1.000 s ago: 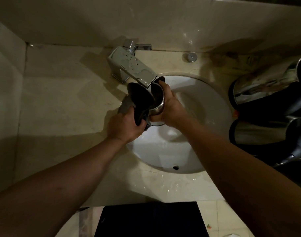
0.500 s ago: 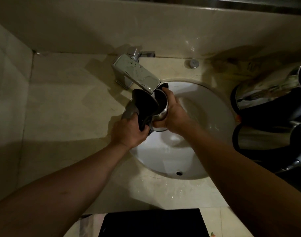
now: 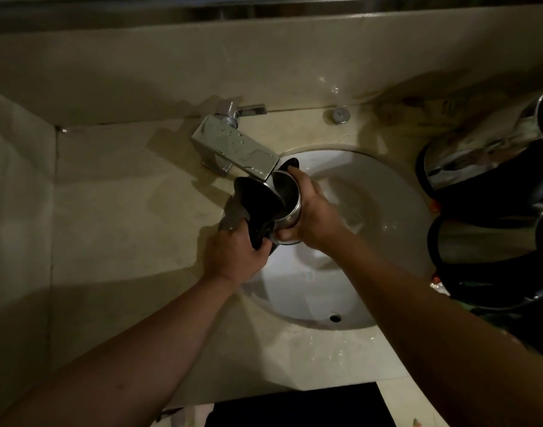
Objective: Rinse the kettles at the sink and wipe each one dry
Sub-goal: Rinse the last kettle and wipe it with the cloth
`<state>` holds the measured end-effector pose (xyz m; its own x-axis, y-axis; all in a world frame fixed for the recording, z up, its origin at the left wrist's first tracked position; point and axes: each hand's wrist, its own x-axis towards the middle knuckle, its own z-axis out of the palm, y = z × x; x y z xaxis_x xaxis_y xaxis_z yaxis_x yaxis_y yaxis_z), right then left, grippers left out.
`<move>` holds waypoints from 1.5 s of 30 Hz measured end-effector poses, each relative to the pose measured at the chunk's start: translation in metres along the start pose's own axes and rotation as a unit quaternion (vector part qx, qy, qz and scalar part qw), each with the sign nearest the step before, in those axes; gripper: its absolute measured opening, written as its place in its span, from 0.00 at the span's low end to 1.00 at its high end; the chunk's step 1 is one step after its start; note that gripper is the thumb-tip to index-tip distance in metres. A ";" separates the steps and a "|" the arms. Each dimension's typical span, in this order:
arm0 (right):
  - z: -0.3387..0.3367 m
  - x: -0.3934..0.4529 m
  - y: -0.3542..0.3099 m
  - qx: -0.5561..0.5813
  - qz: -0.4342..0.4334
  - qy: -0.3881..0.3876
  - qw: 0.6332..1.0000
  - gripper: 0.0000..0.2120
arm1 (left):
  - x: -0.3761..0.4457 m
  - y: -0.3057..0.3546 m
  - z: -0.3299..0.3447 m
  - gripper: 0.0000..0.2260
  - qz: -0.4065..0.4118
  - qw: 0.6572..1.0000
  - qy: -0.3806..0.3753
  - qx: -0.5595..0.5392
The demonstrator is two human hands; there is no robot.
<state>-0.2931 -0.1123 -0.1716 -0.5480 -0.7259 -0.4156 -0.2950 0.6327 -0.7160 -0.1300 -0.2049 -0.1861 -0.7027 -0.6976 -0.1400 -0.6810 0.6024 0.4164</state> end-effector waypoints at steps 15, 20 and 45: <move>-0.008 -0.001 -0.003 -0.009 -0.013 -0.015 1.000 0.64 | 0.002 -0.003 0.008 0.19 -0.008 1.000 0.007 -0.008; -0.062 0.009 -0.039 -0.046 0.015 -0.095 0.994 0.48 | 0.002 -0.004 0.009 0.21 -0.044 0.998 0.002 -0.040; 0.018 -0.125 -0.012 -0.339 -0.034 -0.019 0.940 0.37 | -0.028 0.043 -0.010 0.02 -0.168 0.945 -0.200 -0.195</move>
<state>-0.2069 -0.0342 -0.1216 -0.4854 -0.7722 -0.4101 -0.7663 0.6015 -0.2257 -0.1377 -0.1631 -0.1552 -0.5354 -0.5741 -0.6195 -0.8064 0.1293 0.5771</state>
